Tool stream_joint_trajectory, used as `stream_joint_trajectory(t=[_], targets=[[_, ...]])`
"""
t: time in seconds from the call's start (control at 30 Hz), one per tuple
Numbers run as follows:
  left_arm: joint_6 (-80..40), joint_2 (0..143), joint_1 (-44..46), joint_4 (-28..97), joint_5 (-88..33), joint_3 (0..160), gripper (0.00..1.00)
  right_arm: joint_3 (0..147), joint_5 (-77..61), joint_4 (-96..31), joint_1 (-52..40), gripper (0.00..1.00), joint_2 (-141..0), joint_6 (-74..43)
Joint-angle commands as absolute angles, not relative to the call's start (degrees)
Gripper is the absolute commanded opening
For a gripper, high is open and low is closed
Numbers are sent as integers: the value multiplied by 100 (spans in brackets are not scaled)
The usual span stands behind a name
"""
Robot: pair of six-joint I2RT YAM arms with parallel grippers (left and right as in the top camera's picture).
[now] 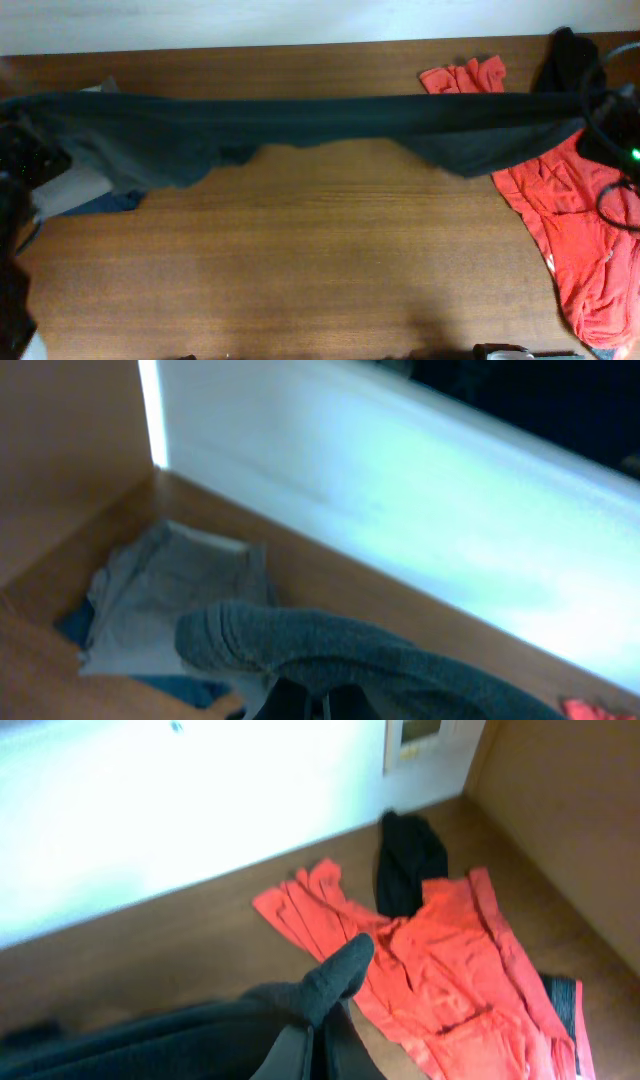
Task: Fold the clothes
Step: 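Lift the shirt with both grippers and shake it out flat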
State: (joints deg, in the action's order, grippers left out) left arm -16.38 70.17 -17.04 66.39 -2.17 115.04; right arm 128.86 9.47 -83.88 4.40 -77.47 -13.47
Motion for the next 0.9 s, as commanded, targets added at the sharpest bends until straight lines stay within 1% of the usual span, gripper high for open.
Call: stream_joint_trajectory(t=[0.0, 0.17, 0.33, 0.57, 0.7, 0.73, 0.87], targets=[[-1531, 6989, -1828, 6678, -115, 12009, 0, 13168, 1389, -8331, 499, 4, -7448, -1339], [-1531, 6958, -1828, 6698, -115, 12134, 0, 13214, 1594, -8055, 499, 4, -7306, -1337], [-1531, 7264, -1828, 6735, -351, 12134, 0, 13211, 1594, -8042, 499, 4, -7699, -1334], [-1531, 8407, -1791, 6486, -1531, 12134, 0, 13200, 1527, -8079, 499, 4, -8938, -1334], [-1529, 9400, -1623, 5693, -1896, 12134, 0, 13203, 1529, -7695, 502, 4, -9870, -1332], [-1503, 9723, -1564, 5212, -2082, 12134, 0, 13203, 1527, -7400, 499, 4, -10151, -1337], [-1487, 10051, -1538, 4182, -2580, 12134, 0, 13231, 1540, -6853, 499, 4, -10287, -1339]])
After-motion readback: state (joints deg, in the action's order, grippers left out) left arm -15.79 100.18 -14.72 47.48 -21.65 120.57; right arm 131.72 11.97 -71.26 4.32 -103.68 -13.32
